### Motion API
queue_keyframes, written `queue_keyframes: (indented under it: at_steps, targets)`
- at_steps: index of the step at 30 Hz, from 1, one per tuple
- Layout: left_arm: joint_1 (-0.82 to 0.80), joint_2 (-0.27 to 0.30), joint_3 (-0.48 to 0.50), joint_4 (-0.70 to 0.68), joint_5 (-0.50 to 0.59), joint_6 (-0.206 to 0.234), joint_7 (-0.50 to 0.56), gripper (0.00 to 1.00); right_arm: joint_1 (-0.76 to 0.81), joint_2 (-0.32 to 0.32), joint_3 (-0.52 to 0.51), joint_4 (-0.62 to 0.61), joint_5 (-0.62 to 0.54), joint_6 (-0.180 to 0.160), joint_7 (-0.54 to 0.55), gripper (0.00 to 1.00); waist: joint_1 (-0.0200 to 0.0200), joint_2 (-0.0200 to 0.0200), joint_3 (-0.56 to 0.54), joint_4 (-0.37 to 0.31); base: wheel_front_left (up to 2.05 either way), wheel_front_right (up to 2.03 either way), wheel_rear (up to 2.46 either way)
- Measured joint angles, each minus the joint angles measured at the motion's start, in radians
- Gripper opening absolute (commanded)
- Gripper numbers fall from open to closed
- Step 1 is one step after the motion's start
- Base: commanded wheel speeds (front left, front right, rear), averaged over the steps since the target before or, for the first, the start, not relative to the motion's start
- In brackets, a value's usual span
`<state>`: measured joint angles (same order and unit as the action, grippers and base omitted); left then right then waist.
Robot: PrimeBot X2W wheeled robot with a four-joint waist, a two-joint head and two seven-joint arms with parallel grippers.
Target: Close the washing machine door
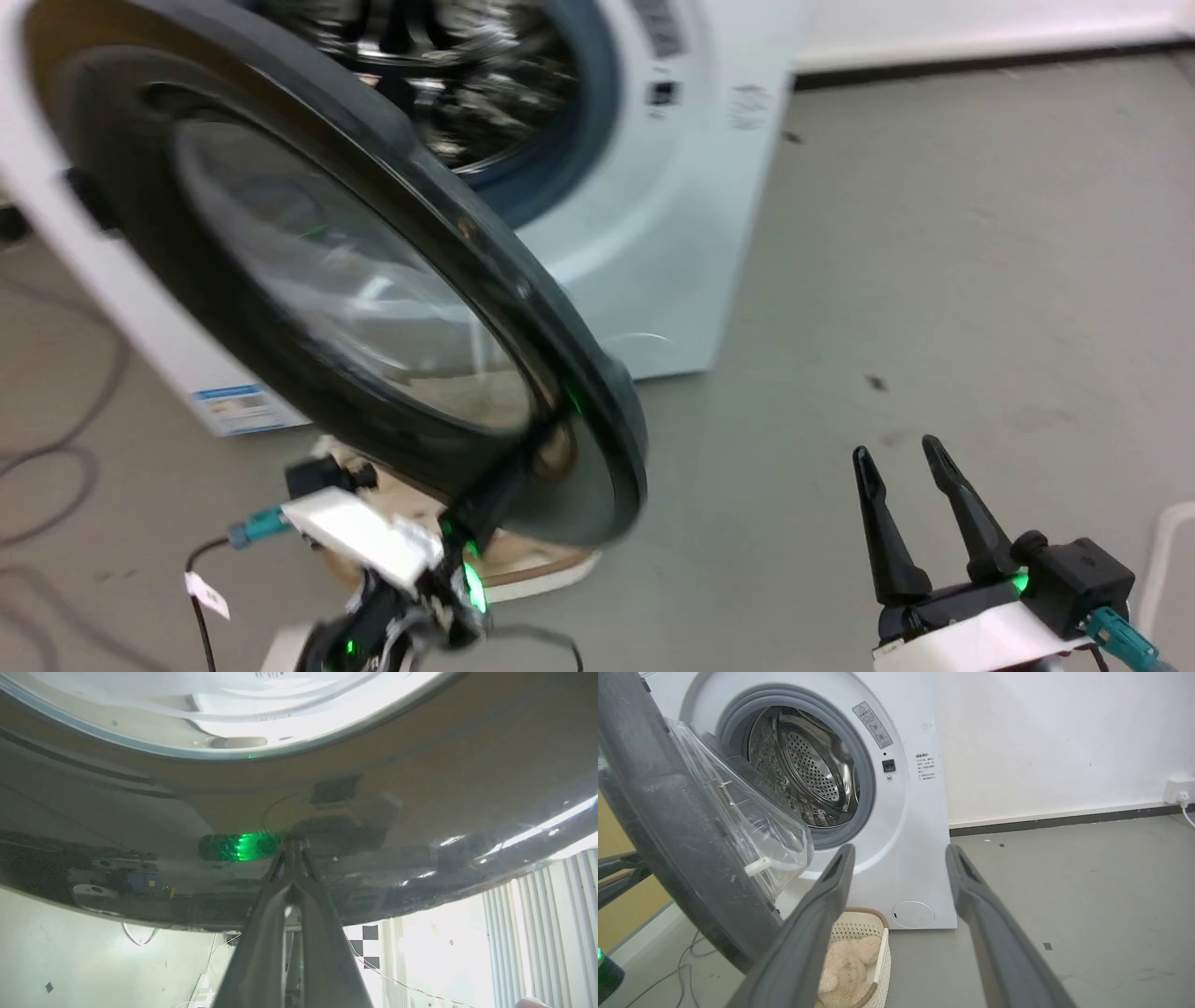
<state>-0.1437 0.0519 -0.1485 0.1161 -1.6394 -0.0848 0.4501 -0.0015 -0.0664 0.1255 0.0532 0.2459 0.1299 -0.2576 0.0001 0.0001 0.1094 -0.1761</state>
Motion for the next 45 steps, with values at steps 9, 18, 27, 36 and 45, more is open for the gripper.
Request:
queue_keyframes:
  at_steps: [9, 18, 27, 36, 45]
  targets:
    - [-0.188, -0.001, -0.005, 0.126, -0.024, -0.016, -0.221, 0.0, -0.01, 0.008, 0.011, -0.003, 0.004, 0.0, 0.0, 1.0, 0.0, 0.0, 0.057, -0.161, 0.0, 0.0, 0.0]
    - [-0.356, -0.002, -0.012, 0.276, -0.046, -0.03, -0.344, 0.0, -0.015, 0.011, 0.017, -0.003, 0.021, 0.0, 0.0, 1.0, -0.0001, 0.0, 0.096, -0.239, 0.0, 0.0, 0.0]
    - [-0.376, -0.002, -0.056, 0.334, -0.032, -0.038, -0.319, 0.0, -0.017, 0.012, 0.014, 0.001, 0.029, 0.0, 0.0, 1.0, -0.0001, 0.0, 0.072, -0.189, 0.0, 0.0, 0.0]
    - [-0.113, 0.211, -0.341, 0.167, 0.387, -0.041, -0.325, 0.0, -0.002, 0.013, -0.028, -0.004, 0.013, 0.0, 0.0, 1.0, -0.0001, 0.0, 0.012, -0.039, 0.0, 0.0, 0.0]
    - [-0.079, 0.378, -0.309, 0.091, 0.795, 0.043, -0.681, 0.0, 0.014, 0.007, -0.04, -0.008, 0.002, 0.0, 0.0, 1.0, -0.0001, 0.0, -0.035, 0.103, 0.0, 0.0, 0.0]
